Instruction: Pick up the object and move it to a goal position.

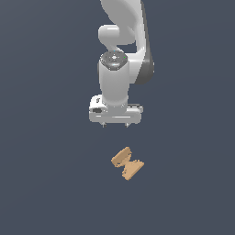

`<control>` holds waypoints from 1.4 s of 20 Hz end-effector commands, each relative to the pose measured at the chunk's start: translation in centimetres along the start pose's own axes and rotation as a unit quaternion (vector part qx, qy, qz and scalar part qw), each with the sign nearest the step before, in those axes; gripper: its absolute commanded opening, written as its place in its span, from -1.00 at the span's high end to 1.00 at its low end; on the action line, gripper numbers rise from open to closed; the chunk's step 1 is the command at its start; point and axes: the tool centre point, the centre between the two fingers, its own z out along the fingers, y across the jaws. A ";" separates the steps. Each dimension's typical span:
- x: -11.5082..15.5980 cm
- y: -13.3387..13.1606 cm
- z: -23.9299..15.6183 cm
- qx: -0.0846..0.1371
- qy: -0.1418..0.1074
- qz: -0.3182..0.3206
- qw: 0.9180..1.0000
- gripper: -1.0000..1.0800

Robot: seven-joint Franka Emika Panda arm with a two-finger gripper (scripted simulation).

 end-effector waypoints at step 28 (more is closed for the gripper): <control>3.3 -2.7 3.2 0.074 0.066 0.086 0.991 -0.23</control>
